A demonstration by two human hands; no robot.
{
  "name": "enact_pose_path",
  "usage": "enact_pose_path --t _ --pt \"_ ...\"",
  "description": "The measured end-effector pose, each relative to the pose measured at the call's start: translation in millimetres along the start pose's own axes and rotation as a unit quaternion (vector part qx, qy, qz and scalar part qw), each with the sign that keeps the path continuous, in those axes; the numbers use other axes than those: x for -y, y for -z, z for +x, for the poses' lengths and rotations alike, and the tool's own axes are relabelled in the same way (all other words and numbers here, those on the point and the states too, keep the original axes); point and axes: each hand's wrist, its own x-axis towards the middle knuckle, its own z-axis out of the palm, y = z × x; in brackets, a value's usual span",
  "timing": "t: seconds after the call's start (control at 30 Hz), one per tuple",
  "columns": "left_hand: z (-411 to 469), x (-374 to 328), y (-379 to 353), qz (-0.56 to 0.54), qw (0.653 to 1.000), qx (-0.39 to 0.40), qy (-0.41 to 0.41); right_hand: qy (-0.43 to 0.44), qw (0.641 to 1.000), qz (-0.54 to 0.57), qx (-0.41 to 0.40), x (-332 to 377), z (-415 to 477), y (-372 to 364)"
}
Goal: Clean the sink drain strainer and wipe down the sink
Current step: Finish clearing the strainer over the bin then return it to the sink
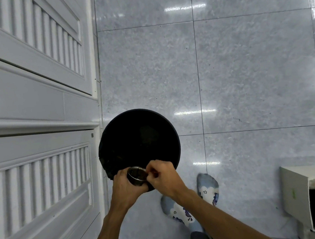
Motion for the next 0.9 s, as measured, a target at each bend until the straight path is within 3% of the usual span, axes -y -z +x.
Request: enact_pose_path --t 0.07,0.1,0.2,0.23,0.33,0.37,0.47,0.6,0.7,0.73,0.83,0.9 --pt "0.9 -1.4 1.0 -0.008 1.0 0.003 -0.009 0.001 0.996 0.023 -0.085 0.1 1.0 1.5" --pt "1.9 -1.4 1.7 -0.012 1.0 0.008 -0.01 0.006 0.996 0.033 -0.087 0.2 2.0 2.3" --pt "1.1 -4.0 2.8 -0.018 0.999 0.022 -0.018 0.002 1.0 0.01 0.027 1.8 -0.6 -0.4" --pt "-0.3 -4.9 2.7 -0.017 0.999 0.021 -0.021 0.0 1.0 0.002 0.025 2.5 -2.1 -1.4" --pt "-1.8 -7.8 4.1 -0.02 0.999 0.015 -0.019 -0.002 0.995 0.023 -0.094 1.6 1.1 0.1" --pt "-1.5 -8.0 4.8 -0.021 0.999 0.014 -0.02 0.003 0.995 0.032 -0.095 2.2 2.8 1.0" --pt "-2.7 -6.9 4.1 -0.008 1.0 0.009 -0.025 -0.008 1.0 0.008 0.027 4.0 1.5 -3.0" --pt "-1.8 -4.3 2.1 0.039 0.999 -0.001 0.019 -0.068 0.99 0.054 -0.109 -2.5 6.3 -1.2" --pt "3.2 -2.8 2.9 0.067 0.997 0.016 0.032 -0.072 0.996 0.049 -0.004 -3.1 6.9 -4.3" --pt "3.5 -2.8 2.8 0.075 0.997 0.009 0.033 -0.083 0.995 0.049 -0.003 -3.4 6.6 -6.2" --pt "3.2 -2.2 1.2 0.102 0.993 -0.02 0.049 -0.128 0.982 0.09 -0.109 -7.6 11.9 -4.6" --pt "4.2 -2.7 0.7 0.109 0.992 -0.02 0.053 -0.117 0.989 0.078 -0.036 -7.2 15.0 -4.9"
